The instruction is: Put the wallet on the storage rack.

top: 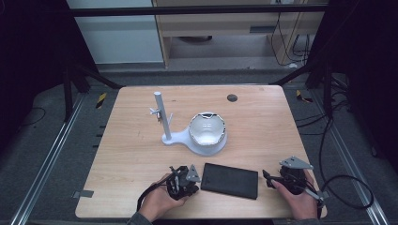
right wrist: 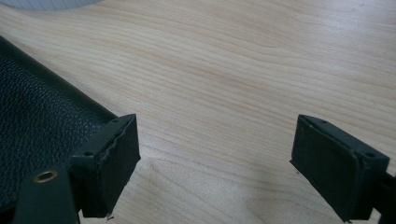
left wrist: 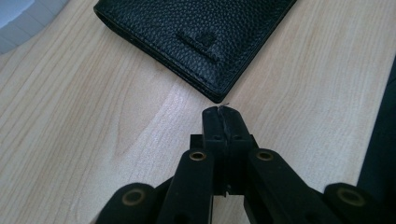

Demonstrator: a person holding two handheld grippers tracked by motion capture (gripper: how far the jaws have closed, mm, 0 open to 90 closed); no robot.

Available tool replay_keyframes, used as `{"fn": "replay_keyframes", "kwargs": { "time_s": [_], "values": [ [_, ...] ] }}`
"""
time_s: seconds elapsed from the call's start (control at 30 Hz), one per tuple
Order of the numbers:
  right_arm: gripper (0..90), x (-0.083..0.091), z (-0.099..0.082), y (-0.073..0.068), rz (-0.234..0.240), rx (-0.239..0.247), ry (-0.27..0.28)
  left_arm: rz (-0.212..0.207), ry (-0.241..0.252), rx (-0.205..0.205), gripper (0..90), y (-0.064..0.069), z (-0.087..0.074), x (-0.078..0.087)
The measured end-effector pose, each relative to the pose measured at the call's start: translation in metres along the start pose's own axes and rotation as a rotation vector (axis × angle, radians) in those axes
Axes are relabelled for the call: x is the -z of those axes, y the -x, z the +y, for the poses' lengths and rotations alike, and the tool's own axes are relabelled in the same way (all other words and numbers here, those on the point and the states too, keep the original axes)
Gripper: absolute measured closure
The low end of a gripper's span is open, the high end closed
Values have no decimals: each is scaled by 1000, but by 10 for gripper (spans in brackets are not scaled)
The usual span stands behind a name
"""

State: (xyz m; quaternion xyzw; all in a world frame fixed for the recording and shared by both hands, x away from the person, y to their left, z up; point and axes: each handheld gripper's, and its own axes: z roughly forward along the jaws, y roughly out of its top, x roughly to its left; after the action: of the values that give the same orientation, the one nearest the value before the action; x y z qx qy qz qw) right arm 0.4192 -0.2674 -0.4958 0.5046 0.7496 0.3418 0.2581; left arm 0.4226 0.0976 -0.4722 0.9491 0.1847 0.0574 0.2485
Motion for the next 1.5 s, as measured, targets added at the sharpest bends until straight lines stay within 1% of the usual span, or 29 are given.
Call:
{"fn": "replay_keyframes", "kwargs": {
  "time_s": [0.13,0.3,0.57,0.6,0.67,0.7,0.73,0.83,0.87,0.93,0.97,1.0,1.03,1.07,1.1,1.13,1.17,1.2,1.23,1.27,1.3,1.33,1.37,1.4,1.43,1.47,1.5],
  "values": [
    [151,0,0,0,4,-3,-3,-1,-6,4,900,-2,1,-3],
    [151,0,0,0,4,0,1,-3,-12,-5,900,-1,4,-7],
    [151,1,0,0,5,-2,4,6,-4,-7,900,-1,5,-8],
    [151,1,0,0,8,-8,6,6,6,-6,900,-2,4,-7],
    [151,1,1,0,5,-3,10,8,10,-7,900,-2,4,-6],
    [154,2,1,-1,7,-6,14,0,32,3,900,-2,3,-3],
    [155,2,1,-1,8,-7,15,0,32,3,900,-2,3,-3],
    [158,3,1,-2,12,2,18,-5,62,20,900,-4,2,-1],
    [161,5,3,-4,28,7,34,-16,81,33,900,-5,1,1],
    [164,8,4,-9,57,9,57,-25,98,44,900,-6,0,2],
    [164,10,5,-12,77,20,71,-28,107,46,900,-6,0,2],
    [165,12,5,-16,98,20,82,-30,111,47,900,-6,0,2],
    [165,12,5,-16,98,20,82,-30,111,47,899,-6,0,2],
    [165,14,5,-21,114,33,97,-39,118,51,899,-6,1,2],
    [165,17,6,-28,144,35,113,-43,129,58,899,-6,1,2],
    [165,19,6,-32,165,36,127,-46,138,61,898,-7,1,1],
    [164,22,7,-39,193,45,145,-45,148,67,898,-6,1,0],
    [153,26,9,-52,224,85,154,-54,158,73,898,-7,2,-1],
    [147,28,9,-57,237,100,155,-54,158,73,898,-7,2,-1],
    [134,29,9,-63,257,122,152,-52,168,72,898,-6,4,-3],
    [134,29,9,-63,257,122,152,-52,168,72,899,-6,4,-3],
    [116,30,9,-69,273,148,141,-55,171,67,899,-6,8,-3],
    [99,28,8,-81,293,214,108,-54,174,64,898,-6,9,-3],
    [99,28,8,-81,293,214,108,-54,174,64,898,-6,9,-3],
    [94,27,7,-85,296,240,95,-55,175,63,898,-6,11,-2],
    [80,23,5,-92,296,289,70,-59,177,57,899,-6,15,-1],
    [80,23,5,-92,296,289,70,-59,177,57,899,-6,15,-1]
  ]
}}
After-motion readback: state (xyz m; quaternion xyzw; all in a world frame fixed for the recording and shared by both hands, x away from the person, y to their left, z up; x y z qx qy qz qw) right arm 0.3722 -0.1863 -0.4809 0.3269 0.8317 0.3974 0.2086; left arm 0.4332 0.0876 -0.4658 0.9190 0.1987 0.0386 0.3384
